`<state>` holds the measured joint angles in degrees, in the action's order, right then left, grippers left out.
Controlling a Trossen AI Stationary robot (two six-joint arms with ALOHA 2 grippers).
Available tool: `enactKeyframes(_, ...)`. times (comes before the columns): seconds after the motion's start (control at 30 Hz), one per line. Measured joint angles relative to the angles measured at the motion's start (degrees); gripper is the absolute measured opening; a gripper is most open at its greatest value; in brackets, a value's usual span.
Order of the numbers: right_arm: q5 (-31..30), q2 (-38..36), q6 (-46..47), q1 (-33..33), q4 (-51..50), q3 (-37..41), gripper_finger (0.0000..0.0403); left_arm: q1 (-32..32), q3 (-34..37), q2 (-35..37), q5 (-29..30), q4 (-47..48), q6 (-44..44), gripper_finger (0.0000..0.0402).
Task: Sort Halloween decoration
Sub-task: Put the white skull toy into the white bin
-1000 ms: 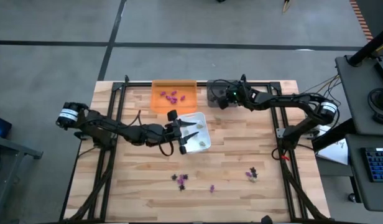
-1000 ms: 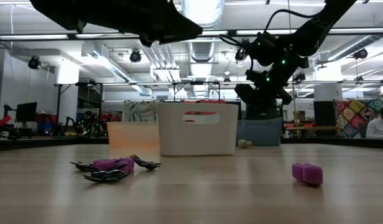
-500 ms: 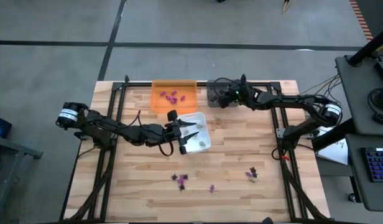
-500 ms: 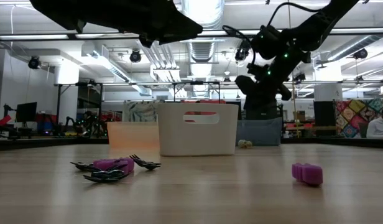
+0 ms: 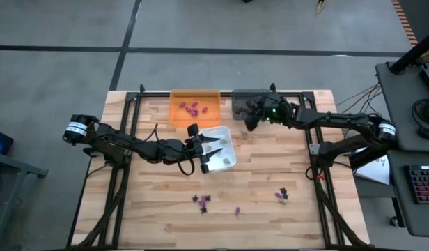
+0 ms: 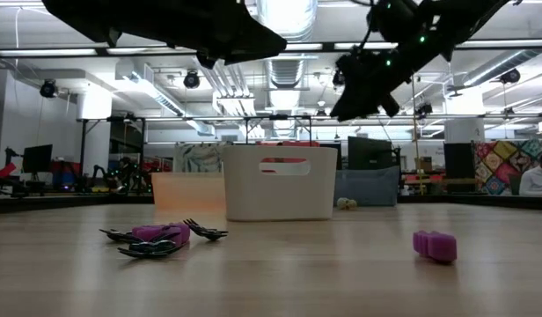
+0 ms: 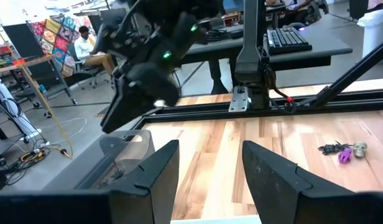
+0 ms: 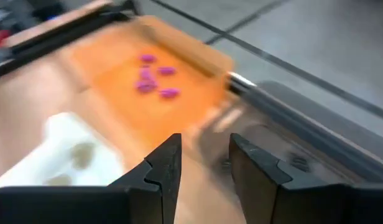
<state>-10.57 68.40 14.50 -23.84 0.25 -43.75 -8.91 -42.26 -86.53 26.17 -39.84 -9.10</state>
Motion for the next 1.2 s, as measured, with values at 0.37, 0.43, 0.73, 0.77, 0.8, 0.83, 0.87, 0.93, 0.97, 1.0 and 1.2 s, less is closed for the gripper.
enactKeyframes(0.37,0.5,-4.4,-3.5,13.6,11.6,5.1,0.0109,-1.2,0.0,0.0,0.0,0.0,1.9,0.016)
enactKeyframes(0.43,0.5,-5.1,-4.6,15.1,14.5,6.9,0.0109,-1.6,0.0,0.0,0.0,0.0,1.9,0.016)
enactKeyframes(0.73,0.7,-5.4,-10.6,17.9,31.8,16.8,0.0107,-2.4,-0.6,-0.1,0.0,0.1,2.2,0.016)
enactKeyframes(0.77,1.1,-5.4,-11.2,17.9,34.1,18.2,0.0105,-2.5,-0.8,-0.1,0.0,0.2,2.2,0.016)
enactKeyframes(0.8,1.8,-5.4,-11.8,17.8,36.4,19.7,0.0104,-2.6,-0.9,-0.1,0.0,0.2,2.2,0.016)
enactKeyframes(0.83,2.3,-5.4,-12.6,17.8,38.6,21.1,0.0102,-2.6,-1.0,-0.1,0.0,0.2,2.2,0.016)
enactKeyframes(0.87,2.8,-5.4,-12.9,17.8,40.7,22.6,0.01,-2.7,-1.1,-0.1,0.0,0.1,2.2,0.016)
enactKeyframes(0.93,3.1,-5.4,-13.3,17.9,44.4,25.3,0.0097,-2.7,-1.1,-0.1,-0.1,0.2,2.2,0.016)
enactKeyframes(0.97,3.1,-5.4,-13.6,17.8,45.6,26.7,0.0095,-2.7,-1.1,-0.1,-0.1,0.2,2.2,0.016)
enactKeyframes(1.0,3.1,-5.4,-13.8,17.8,46.2,27.9,0.0093,-2.7,-1.1,-0.1,-0.1,0.1,2.2,0.016)
enactKeyframes(1.2,3.1,-5.3,-14.5,17.8,49.2,34.2,0.0085,-2.6,-1.1,-0.1,-0.1,0.0,2.2,0.016)
